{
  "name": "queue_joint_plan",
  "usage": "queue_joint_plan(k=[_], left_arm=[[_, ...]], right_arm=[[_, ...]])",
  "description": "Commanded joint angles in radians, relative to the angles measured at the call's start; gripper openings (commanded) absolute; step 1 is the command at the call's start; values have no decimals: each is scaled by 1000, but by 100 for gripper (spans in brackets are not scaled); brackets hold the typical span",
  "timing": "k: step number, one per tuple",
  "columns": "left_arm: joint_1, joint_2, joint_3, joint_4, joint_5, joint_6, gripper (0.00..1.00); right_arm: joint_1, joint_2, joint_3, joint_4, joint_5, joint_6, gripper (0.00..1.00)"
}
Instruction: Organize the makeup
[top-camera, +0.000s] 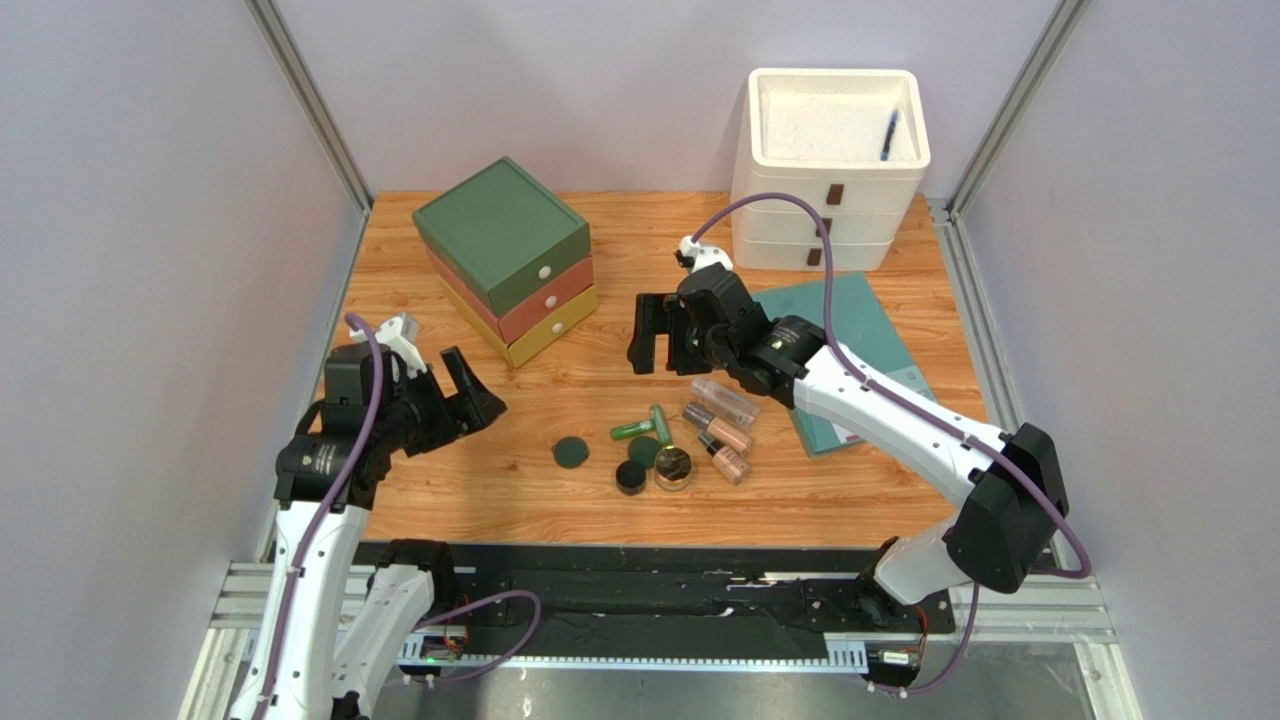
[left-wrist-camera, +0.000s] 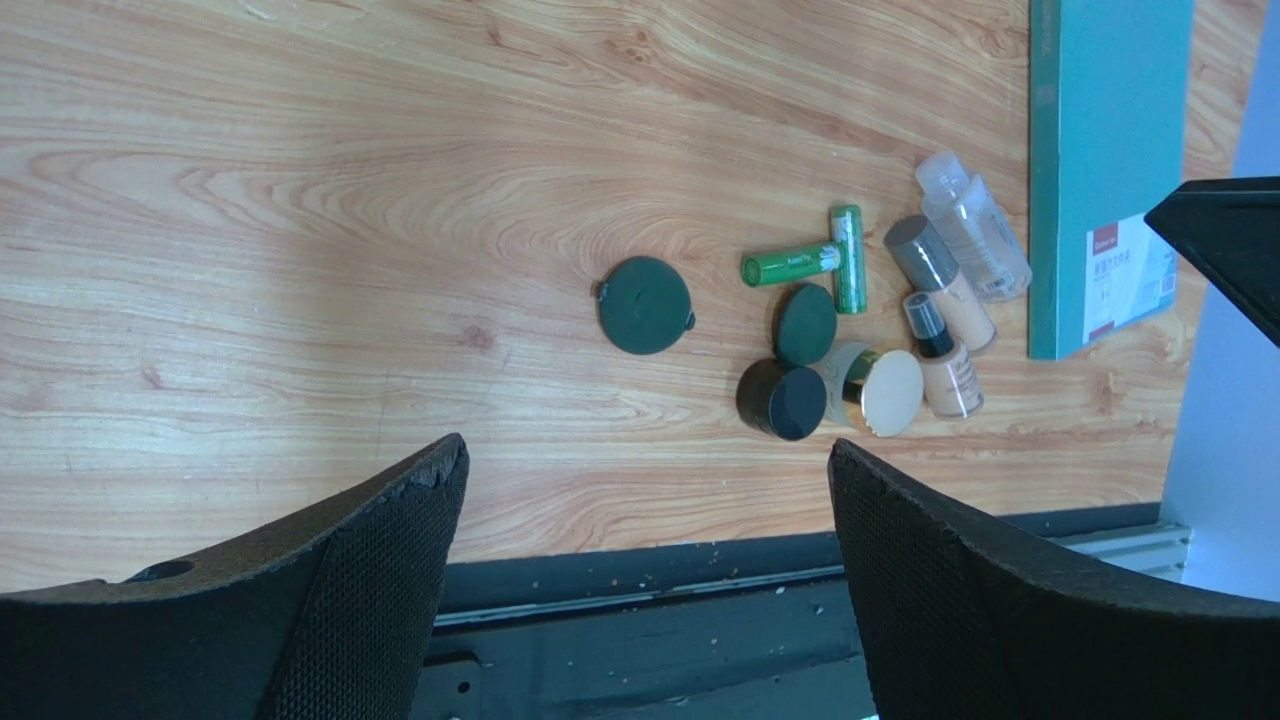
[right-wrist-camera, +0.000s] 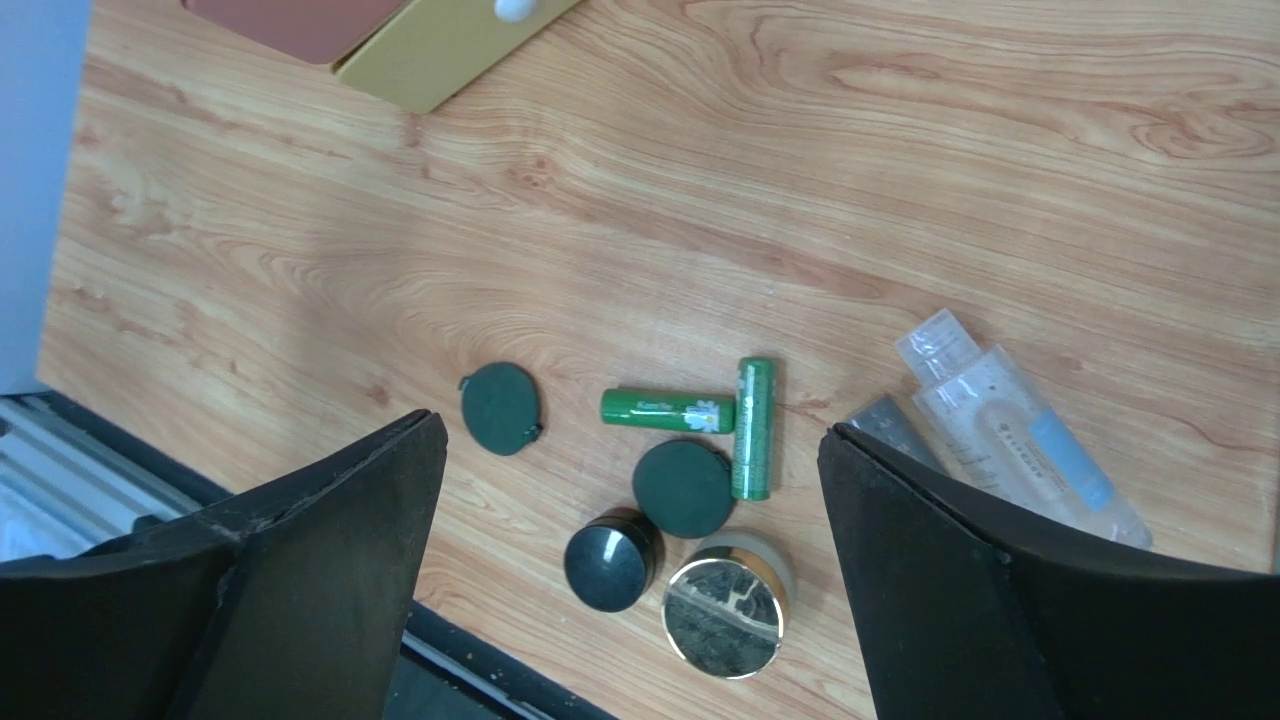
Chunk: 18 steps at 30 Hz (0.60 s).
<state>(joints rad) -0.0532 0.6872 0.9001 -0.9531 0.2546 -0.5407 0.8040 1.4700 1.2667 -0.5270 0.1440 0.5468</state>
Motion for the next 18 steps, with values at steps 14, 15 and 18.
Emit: queue_joint_plan(k=[14,15,18], left_arm=[[-4,112,210,65,46,114,62],[-4,127,221,107,66,110,46],[-4,228,282,177,95,75,7]], right_arm=[[-6,90,109,162,-267,113,100],[-9,93,91,230,-315,119,100],[-22,104,71,338,-362,174,100]])
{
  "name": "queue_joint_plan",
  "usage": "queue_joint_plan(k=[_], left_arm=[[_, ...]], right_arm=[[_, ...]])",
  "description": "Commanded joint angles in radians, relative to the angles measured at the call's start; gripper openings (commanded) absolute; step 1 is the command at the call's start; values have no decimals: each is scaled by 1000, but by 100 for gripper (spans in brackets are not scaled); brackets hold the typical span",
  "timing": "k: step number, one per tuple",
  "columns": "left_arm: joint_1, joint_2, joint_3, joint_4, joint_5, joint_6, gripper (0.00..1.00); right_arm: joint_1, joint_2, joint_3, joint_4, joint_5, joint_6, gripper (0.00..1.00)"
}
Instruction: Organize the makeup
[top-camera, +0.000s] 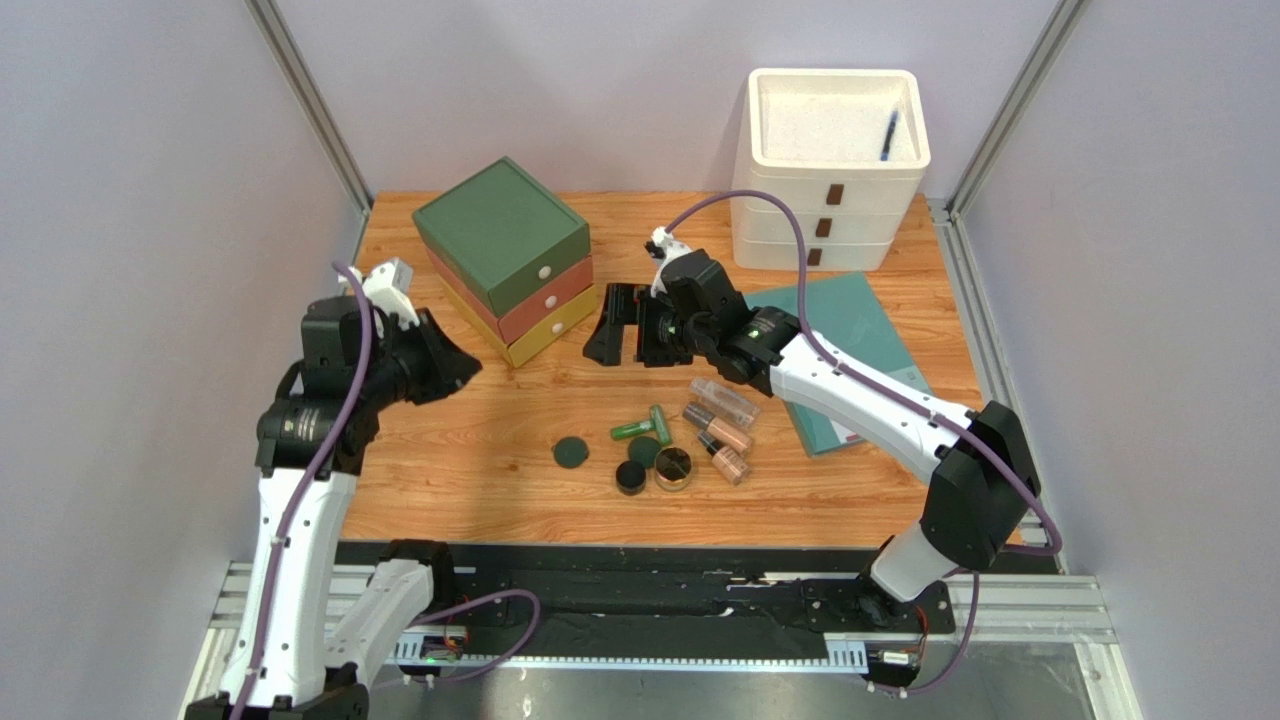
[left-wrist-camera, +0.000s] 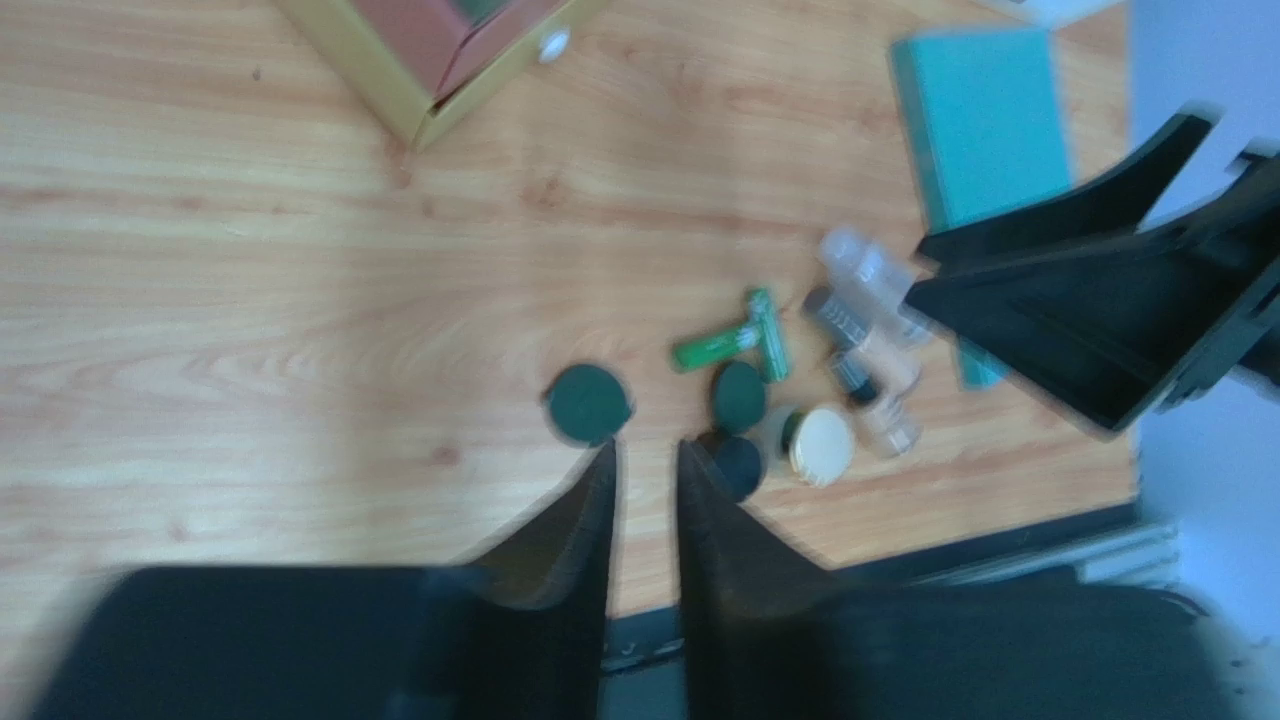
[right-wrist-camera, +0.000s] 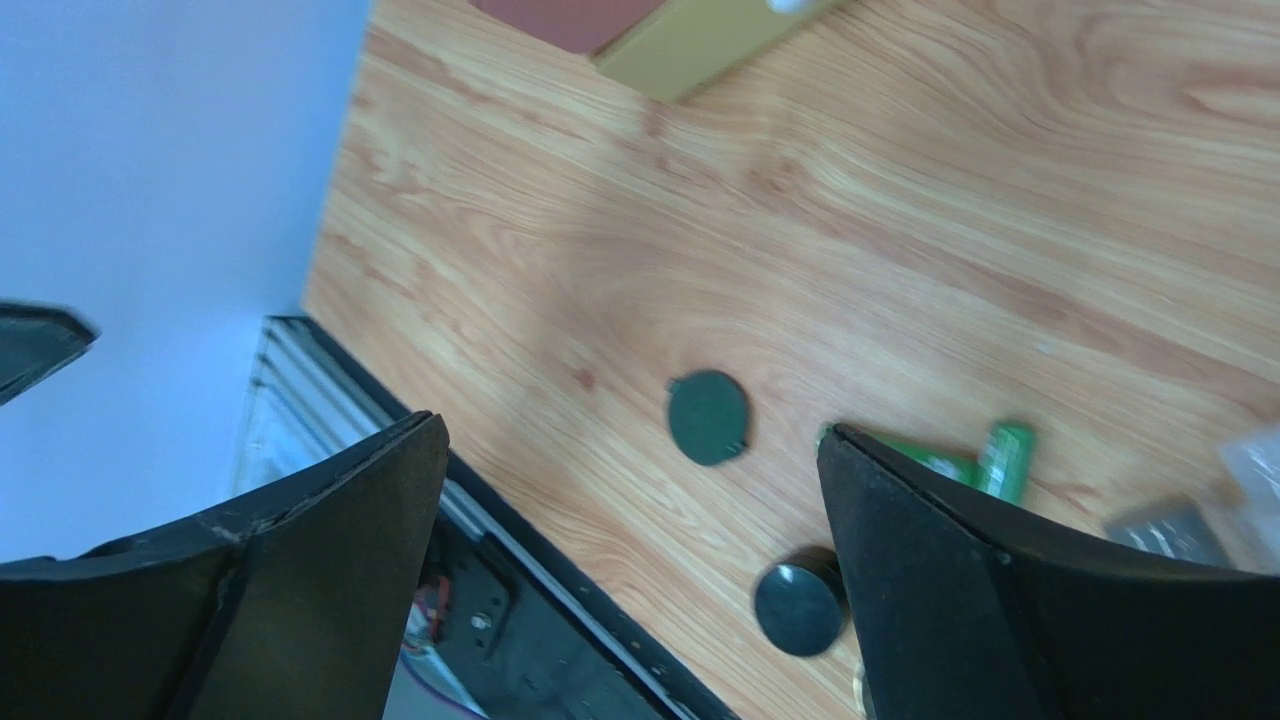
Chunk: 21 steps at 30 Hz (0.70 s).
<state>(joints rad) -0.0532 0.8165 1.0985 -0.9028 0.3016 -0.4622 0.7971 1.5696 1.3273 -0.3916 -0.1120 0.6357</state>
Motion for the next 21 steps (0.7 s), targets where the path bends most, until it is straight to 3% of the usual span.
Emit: queue_joint_plan(k=[1,6,12,17,21], left_arm=[[-4,134,109,134,56,-10,0],[-4,372,296,147,131,-15,0],[-2,573,498,143,87,-15,0],[1,673,590,136,67,-23,0],[6,775,678,62,70,-23,0]], right_arm=[[-21,15,7,223,-120,102,100],[-79,84,-8,415,-228,261,98],[-170,255,-50,762,-362,556,78],[-185,366,42,806,-408,627,73],[-185,458,134,885,-443,725,56]])
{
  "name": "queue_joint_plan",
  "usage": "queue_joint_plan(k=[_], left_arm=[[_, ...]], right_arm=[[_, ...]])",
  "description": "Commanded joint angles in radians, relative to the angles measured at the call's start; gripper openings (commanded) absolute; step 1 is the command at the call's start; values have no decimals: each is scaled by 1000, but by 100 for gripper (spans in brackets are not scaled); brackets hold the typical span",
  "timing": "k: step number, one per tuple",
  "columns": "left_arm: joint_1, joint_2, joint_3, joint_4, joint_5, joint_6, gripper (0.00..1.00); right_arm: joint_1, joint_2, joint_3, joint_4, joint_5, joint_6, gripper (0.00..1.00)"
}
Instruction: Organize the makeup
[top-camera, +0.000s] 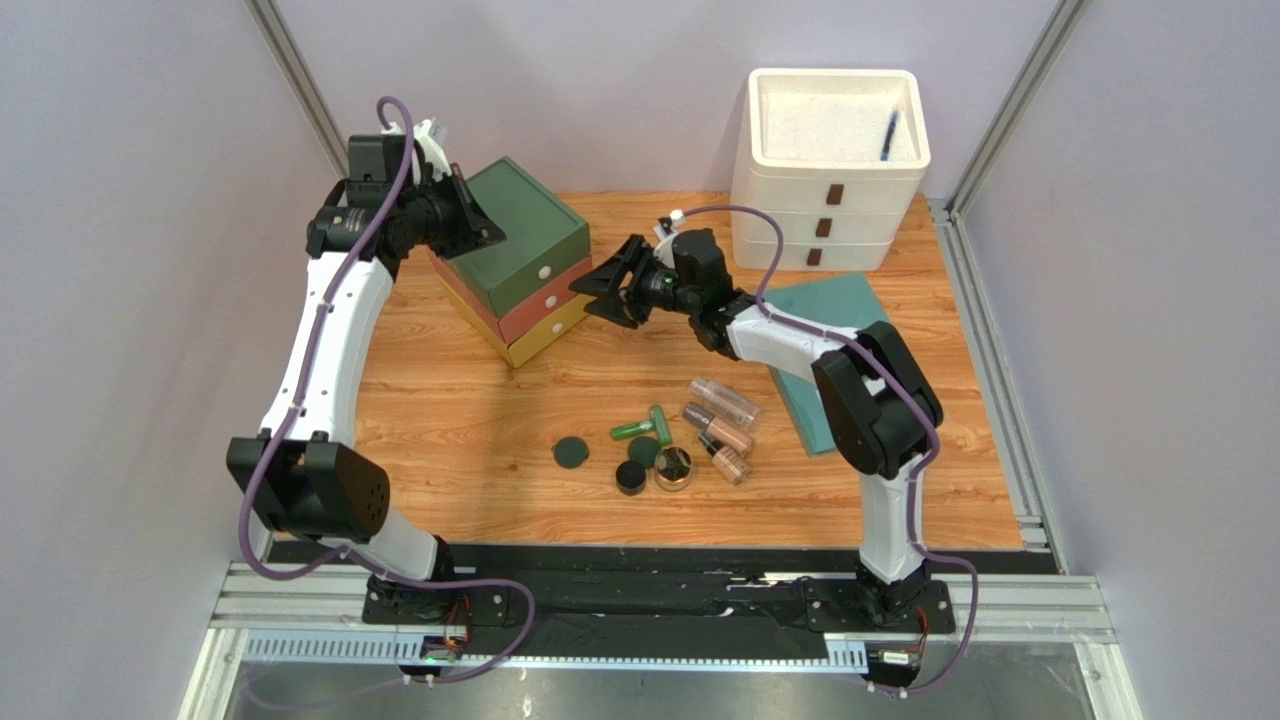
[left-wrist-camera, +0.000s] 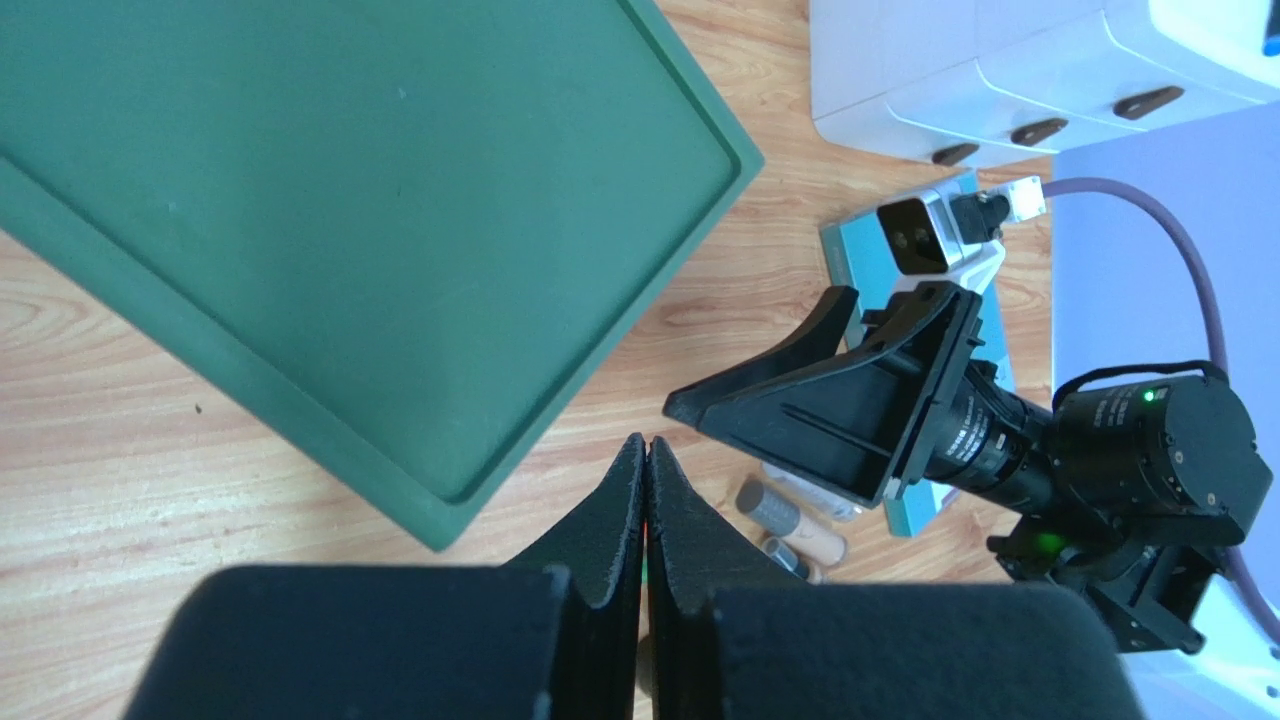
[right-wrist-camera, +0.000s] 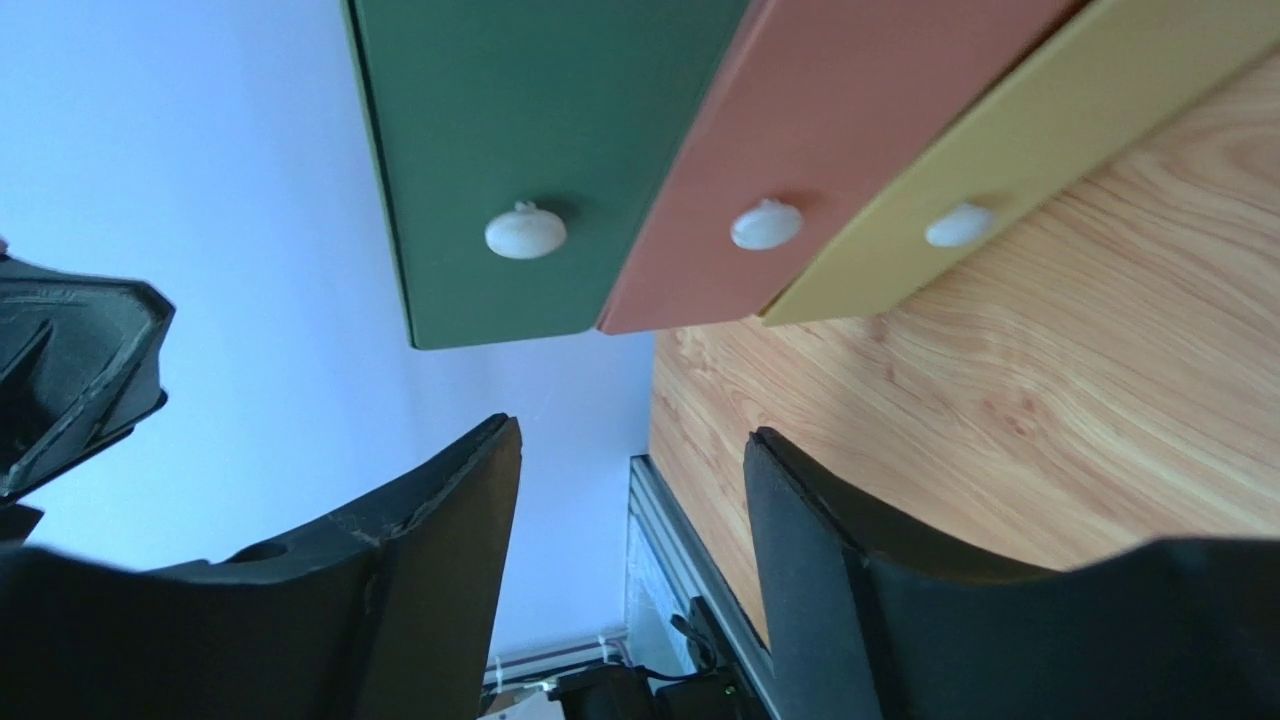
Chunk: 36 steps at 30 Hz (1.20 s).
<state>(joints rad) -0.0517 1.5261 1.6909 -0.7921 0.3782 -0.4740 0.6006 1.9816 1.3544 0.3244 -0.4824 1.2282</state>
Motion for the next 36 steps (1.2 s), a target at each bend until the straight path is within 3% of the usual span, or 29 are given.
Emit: queue_joint_plan(k=[1,16,29,36], left_arm=[[6,80,96,-65,-7,-8,0],[24,186,158,-240,-88,43,0],[27,233,202,-263,-65,67,0],[27,249,224,-280,-52,84,0]], right_arm=[[11,58,121,176,-76,142,55],[30,206,304,114,-74,202,49],[36,247,302,127,-47,201,50],[34,272,310,127,-30,215,45]])
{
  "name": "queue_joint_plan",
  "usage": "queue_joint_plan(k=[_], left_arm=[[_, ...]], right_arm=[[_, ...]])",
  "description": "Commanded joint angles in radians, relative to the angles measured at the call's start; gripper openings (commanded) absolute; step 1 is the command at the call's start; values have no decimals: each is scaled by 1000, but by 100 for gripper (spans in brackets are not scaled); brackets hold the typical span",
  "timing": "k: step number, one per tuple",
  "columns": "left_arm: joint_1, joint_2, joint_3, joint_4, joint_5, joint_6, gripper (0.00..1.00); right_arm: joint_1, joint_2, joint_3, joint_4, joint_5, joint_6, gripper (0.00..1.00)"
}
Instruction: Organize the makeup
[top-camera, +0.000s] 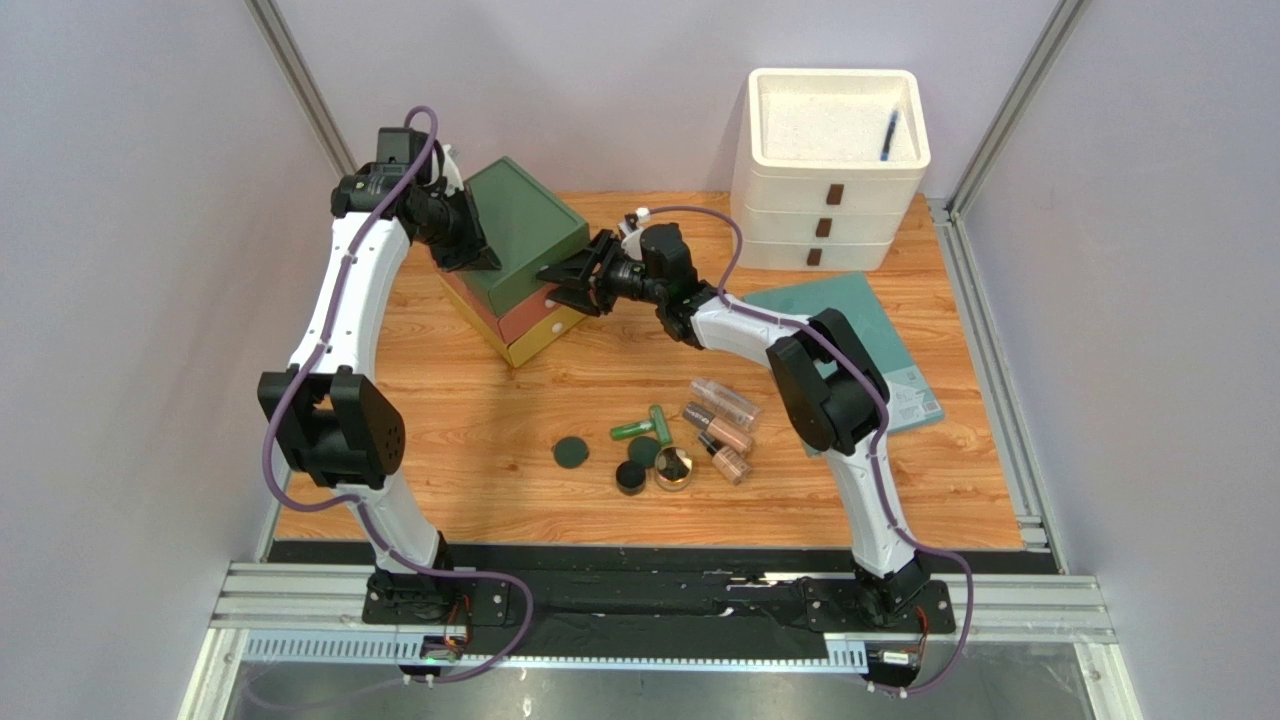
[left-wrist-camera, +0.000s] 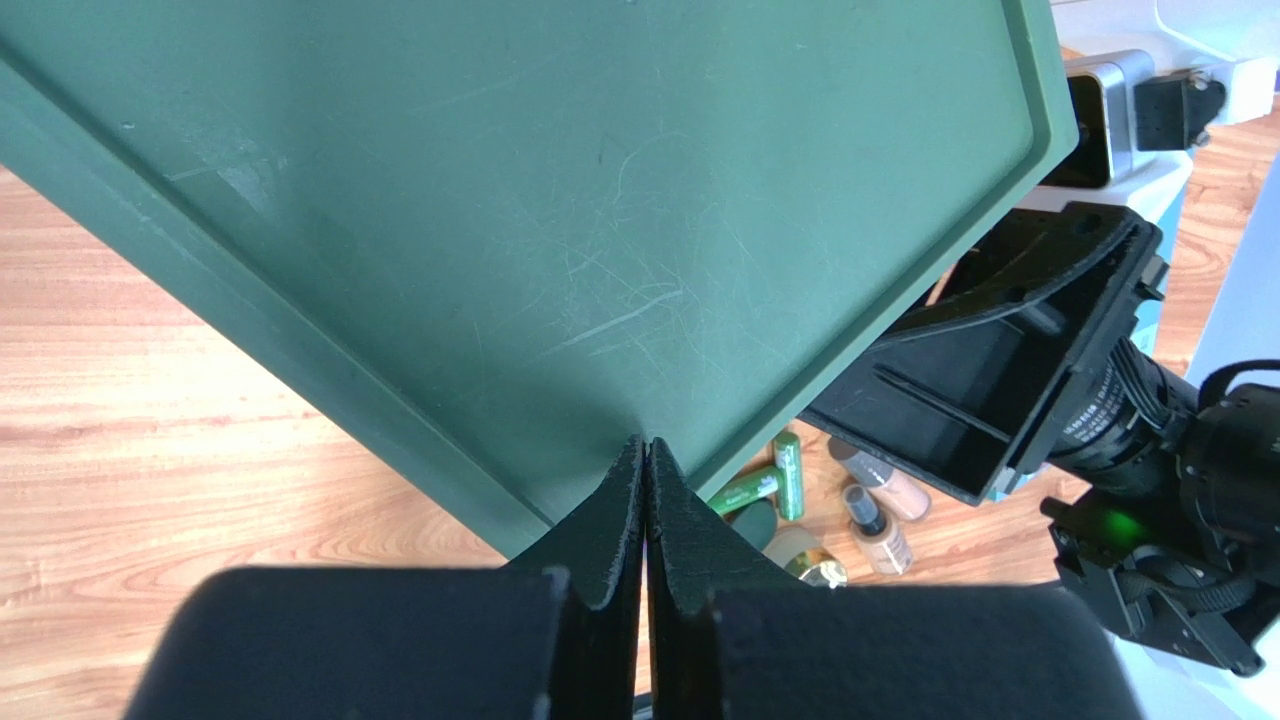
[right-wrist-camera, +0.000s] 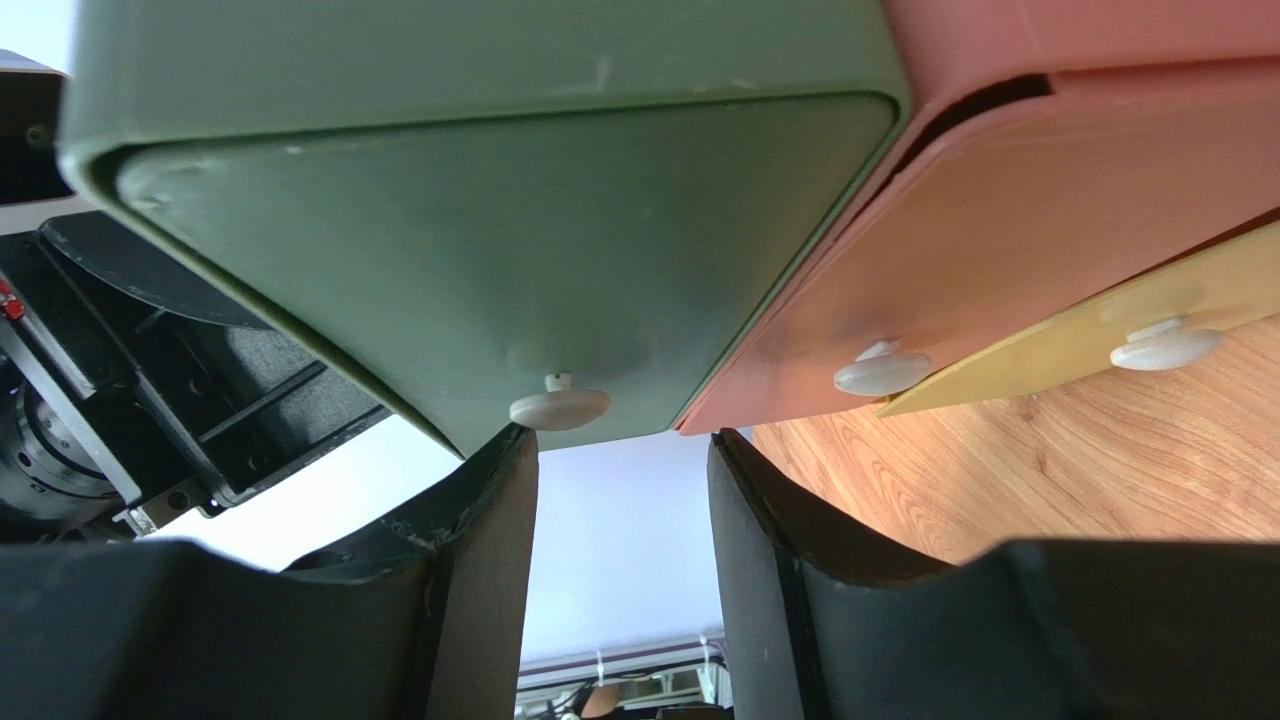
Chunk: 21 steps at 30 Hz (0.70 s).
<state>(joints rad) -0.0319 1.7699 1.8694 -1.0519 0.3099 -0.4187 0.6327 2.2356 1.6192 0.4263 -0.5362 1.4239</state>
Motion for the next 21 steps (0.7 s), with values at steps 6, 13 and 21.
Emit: queue_joint_plan(k=[6,13,21], left_arm=[[9,8,40,-25,18,44,0],[10,20,33,-28,29,52,0],[12,25,24,-20,38,49,0]], right_arm=[[2,32,62,58,31,27,45],[-7,45,58,111,54,69,41],[-33,38,38,155,59,78,41]])
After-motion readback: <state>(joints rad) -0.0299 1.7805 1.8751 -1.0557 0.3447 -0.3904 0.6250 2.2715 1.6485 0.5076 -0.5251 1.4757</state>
